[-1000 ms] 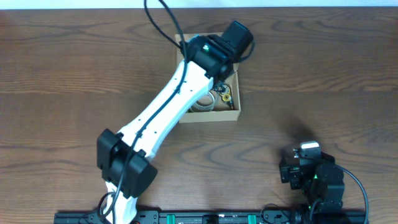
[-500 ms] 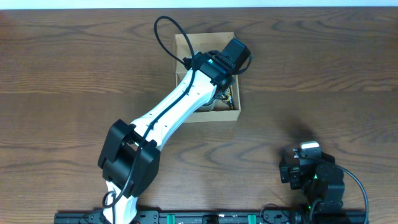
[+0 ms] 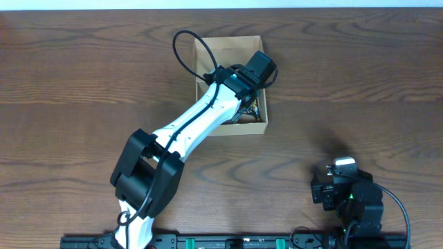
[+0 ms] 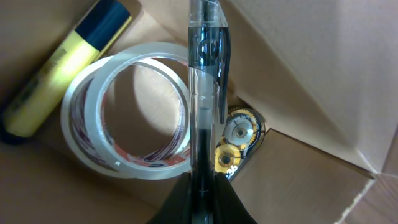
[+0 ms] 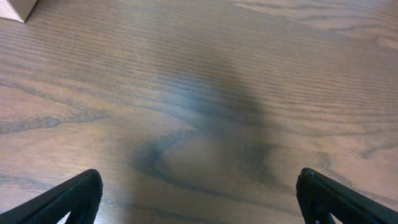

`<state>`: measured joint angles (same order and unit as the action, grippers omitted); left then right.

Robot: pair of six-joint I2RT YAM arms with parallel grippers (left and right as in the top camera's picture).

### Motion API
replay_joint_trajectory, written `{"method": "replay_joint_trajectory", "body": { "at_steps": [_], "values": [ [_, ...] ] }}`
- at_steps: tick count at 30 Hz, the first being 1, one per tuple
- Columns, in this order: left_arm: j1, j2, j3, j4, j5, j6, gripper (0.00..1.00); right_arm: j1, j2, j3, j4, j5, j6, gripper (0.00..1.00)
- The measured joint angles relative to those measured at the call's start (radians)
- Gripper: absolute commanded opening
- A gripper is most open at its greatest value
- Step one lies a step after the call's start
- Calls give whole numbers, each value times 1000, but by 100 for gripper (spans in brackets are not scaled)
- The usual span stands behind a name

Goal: Pack container
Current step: 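Carry the clear pen over the box and lower it inside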

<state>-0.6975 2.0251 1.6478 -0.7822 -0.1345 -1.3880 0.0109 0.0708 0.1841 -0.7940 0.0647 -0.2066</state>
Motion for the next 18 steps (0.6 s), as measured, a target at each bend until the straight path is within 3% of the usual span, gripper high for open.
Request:
{"method": "replay_joint_trajectory", "body": {
  "at_steps": [11,18],
  "values": [
    [0,1,-4,3,0,-14,20,0,0,0,0,0,0,99],
    [0,1,-4,3,0,-23,22,0,0,0,0,0,0,99]
  ]
}}
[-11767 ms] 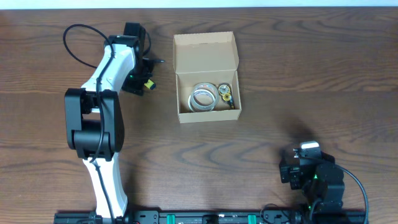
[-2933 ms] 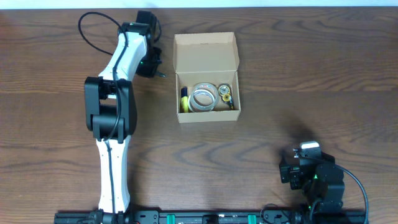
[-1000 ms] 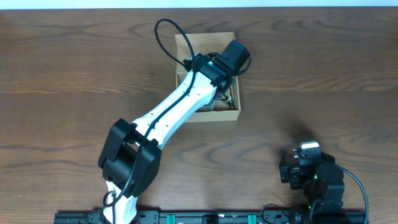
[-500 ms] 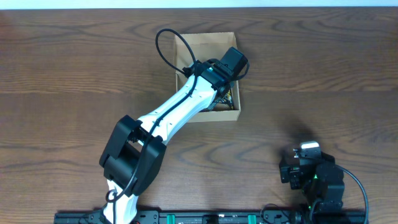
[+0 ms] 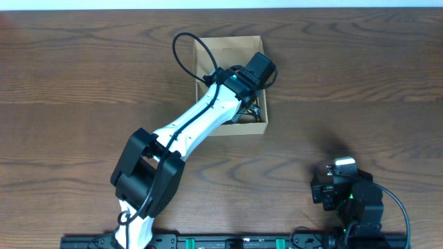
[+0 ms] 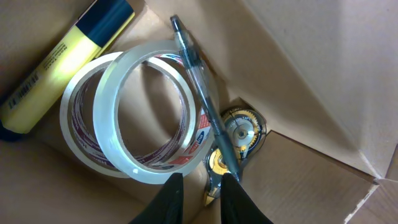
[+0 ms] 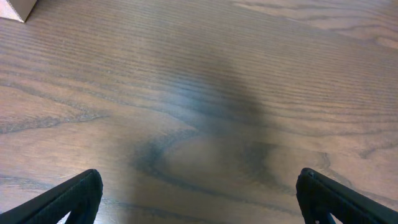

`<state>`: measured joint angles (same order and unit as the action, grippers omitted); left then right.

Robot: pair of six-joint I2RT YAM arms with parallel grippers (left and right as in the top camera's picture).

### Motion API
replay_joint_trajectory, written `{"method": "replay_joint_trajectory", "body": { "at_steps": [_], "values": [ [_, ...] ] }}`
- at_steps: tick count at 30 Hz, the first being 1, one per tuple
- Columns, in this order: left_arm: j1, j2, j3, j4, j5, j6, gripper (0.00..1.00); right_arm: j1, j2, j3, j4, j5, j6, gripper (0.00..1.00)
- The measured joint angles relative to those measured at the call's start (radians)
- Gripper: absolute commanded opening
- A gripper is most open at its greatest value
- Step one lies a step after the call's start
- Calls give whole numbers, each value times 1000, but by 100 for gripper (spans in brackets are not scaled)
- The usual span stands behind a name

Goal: Pack container
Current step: 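Carry the clear pen over the box and lower it inside, then open the left gripper and withdraw it from the box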

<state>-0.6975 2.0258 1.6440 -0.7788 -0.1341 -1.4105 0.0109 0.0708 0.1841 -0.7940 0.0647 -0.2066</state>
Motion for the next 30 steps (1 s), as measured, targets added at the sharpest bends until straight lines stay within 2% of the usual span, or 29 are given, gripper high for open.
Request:
{"method": "replay_joint_trajectory", "body": {
  "at_steps": [6,9,10,11,12,19,24,30],
  "values": [
    [0,0,0,1,0,-3,26,0,0,0,0,0,0,99],
    [0,0,0,-1,0,-1,39,0,0,0,0,0,0,99],
    [0,-1,0,-4,0,0,46,0,0,0,0,0,0,99],
    [0,-3,0,-10,-1,-5,66,0,0,0,0,0,0,99],
    [0,-6,0,-17,0,-1,98,0,0,0,0,0,0,99],
    [1,-146,-1,-76,-18,61,95,0,0,0,0,0,0,99],
    [1,-309,-1,-145,-70,229,95,0,0,0,0,0,0,99],
    [31,-434,-1,-321,-158,393,95,0,0,0,0,0,0,99]
  ]
}}
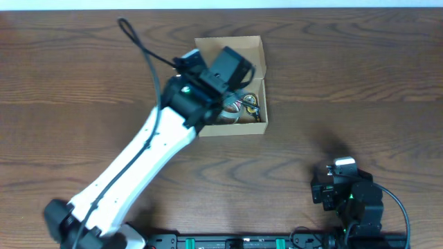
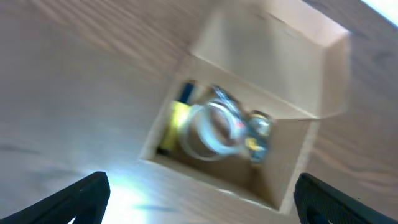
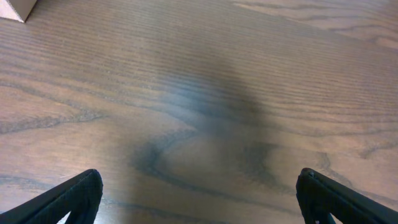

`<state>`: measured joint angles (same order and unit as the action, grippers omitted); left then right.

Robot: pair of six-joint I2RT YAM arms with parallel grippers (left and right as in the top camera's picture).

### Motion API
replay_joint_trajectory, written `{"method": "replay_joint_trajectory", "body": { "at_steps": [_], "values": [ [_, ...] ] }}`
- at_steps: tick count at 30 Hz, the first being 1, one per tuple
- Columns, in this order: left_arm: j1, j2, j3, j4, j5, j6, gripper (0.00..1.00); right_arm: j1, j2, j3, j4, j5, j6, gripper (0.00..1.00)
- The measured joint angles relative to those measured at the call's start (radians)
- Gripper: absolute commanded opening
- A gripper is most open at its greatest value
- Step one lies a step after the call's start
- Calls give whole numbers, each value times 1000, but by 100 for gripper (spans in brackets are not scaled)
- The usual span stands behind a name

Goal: Pack container
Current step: 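Open the left gripper and withdraw it from the box, then raise both grippers to the sides of the box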

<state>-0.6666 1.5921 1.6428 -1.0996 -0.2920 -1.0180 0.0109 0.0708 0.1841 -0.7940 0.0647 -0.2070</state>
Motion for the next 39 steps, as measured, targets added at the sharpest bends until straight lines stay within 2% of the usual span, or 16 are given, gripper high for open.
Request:
{"method": "replay_joint_trajectory", "body": {
  "at_steps": [5,10,15,31,35,39],
  "values": [
    [74,-87,0,-140,-39,49,95,0,0,0,0,0,0,99],
    [123,-191,0,-202,-60,60,95,0,0,0,0,0,0,99],
    [127,-261,0,-227,-79,77,96,0,0,0,0,0,0,99],
    [127,-264,0,-272,-104,100,95,0,0,-1,33,5,8,99],
    [127,-264,0,-270,-103,100,95,0,0,-2,103,-75,19,99],
    [127,-263,0,-229,-74,134,95,0,16,17,101,-216,20,99]
  ]
}}
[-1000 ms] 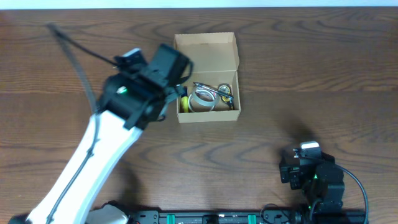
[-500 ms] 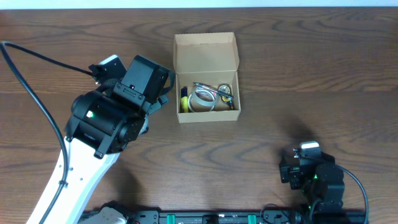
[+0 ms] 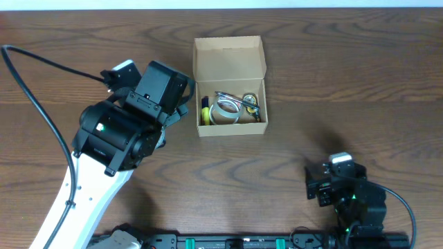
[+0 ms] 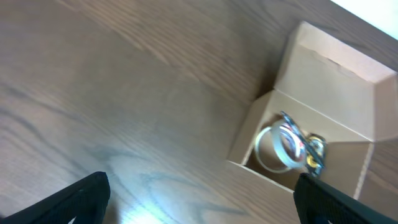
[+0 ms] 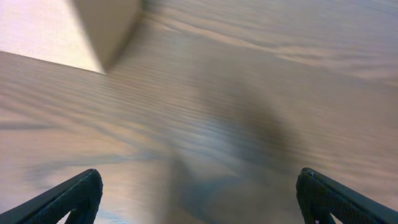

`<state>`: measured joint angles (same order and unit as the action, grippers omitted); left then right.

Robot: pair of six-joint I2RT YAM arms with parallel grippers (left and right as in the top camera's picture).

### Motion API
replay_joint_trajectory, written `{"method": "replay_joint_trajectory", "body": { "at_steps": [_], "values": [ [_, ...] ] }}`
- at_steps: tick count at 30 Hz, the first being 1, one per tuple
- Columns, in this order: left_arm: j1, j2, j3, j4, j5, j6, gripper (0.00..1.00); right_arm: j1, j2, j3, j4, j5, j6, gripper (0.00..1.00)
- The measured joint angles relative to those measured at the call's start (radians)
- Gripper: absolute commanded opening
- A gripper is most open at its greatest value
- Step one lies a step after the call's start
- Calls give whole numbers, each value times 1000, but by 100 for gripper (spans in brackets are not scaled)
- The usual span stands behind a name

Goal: Pack container
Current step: 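Raise both grippers to the sides of the box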

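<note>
The open cardboard box (image 3: 229, 50) stands at the table's back middle. In it lie a clear tape roll (image 3: 225, 111), a yellow highlighter (image 3: 205, 111), a clear pen (image 3: 232, 97) across the roll, and a correction-tape dispenser (image 3: 252, 105). The left wrist view shows the box (image 4: 323, 56) at the right with the tape roll (image 4: 278, 146) inside. My left gripper (image 4: 199, 202) is open over bare wood, left of the box. My right gripper (image 5: 199, 199) is open over the table near the front right, with a box corner (image 5: 102, 31) at upper left.
The left arm's white link (image 3: 76, 200) runs from the front left up to its wrist (image 3: 149, 93). The right arm's base (image 3: 342, 194) sits at the front right edge. Dark wood table (image 3: 332, 90) lies all around the box.
My left gripper has drawn back from over the box to the table left of it, still open. The right wrist view has shifted and blurred, now showing a box corner.
My left gripper held the clear pen inside the box over the tape roll. Then the pen lay across the roll with the fingers apart. Later the gripper was open above the box, and now it is off to the left. The right arm stayed still until now.
</note>
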<state>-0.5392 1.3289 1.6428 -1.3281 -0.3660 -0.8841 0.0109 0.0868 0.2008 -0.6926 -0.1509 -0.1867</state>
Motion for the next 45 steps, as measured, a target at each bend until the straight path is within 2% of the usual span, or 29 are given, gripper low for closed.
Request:
{"method": "replay_joint_trajectory", "body": {
  "at_steps": [4,9,17,21,27,31,36,45],
  "values": [
    [0,2,0,7,24,28,95,0,103,106,-22,-75,0,99],
    [22,13,0,26,51,58,95,0,390,337,-38,-114,0,99],
    [205,22,0,152,164,123,95,0,979,811,-252,-199,0,99],
    [295,34,-1,234,201,136,95,0,1158,940,-217,-262,0,99],
    [327,61,-1,313,211,149,95,0,1313,952,-48,-296,34,99],
    [327,80,-1,355,209,149,95,0,1373,952,-21,-304,133,99],
    [327,143,-1,394,209,150,96,0,1389,952,20,-306,195,99],
    [328,307,-1,483,217,152,95,0,1389,956,131,-309,223,99]
  ]
}}
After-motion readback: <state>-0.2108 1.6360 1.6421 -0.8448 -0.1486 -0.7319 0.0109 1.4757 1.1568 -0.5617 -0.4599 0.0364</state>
